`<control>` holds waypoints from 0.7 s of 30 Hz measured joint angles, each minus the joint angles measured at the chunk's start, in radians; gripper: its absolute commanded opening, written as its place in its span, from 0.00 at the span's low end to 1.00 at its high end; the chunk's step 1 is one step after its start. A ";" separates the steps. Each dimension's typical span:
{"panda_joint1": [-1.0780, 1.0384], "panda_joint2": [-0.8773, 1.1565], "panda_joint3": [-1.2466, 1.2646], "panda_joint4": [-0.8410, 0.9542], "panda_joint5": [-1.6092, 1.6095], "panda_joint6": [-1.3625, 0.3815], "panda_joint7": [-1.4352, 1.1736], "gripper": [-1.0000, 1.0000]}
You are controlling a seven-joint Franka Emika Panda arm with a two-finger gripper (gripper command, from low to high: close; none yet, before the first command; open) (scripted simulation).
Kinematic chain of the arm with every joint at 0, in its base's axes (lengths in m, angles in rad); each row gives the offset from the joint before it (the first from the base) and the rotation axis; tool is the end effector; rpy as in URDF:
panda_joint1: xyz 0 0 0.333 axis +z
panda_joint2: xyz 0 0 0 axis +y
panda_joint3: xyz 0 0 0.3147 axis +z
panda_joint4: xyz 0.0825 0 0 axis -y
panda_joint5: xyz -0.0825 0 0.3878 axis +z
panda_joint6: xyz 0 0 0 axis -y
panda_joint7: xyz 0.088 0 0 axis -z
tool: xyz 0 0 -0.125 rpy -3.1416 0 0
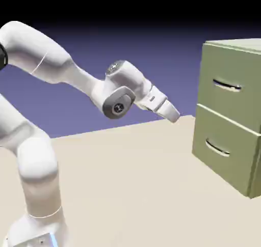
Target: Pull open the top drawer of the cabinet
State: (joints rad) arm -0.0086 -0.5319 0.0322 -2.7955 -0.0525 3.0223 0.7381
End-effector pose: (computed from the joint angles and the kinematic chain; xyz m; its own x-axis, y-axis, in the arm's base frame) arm 0.4122 0.0133 0.4314 0.5707 -0.6138 0.5455 -0.4480 -0.7895 -0.4195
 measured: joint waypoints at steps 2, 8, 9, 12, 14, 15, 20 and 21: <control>-0.034 0.063 0.053 0.024 -0.087 -0.024 -0.005 0.50; -0.137 0.252 0.213 0.096 -0.348 -0.098 -0.019 0.50; -0.154 0.284 0.240 0.108 -0.391 -0.110 -0.022 0.50; -0.205 0.379 0.320 0.144 -0.522 -0.147 -0.029 0.50; -0.238 0.442 0.373 0.168 -0.609 -0.171 -0.034 0.50; -0.252 0.473 0.400 0.180 -0.652 -0.183 -0.036 0.50; -0.341 0.631 0.534 0.240 -0.870 -0.244 -0.048 0.50; -0.359 0.663 0.560 0.252 -0.913 -0.257 -0.051 0.50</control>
State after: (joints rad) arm -0.3671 0.1309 0.5924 -2.5437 -0.9657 2.7658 0.6875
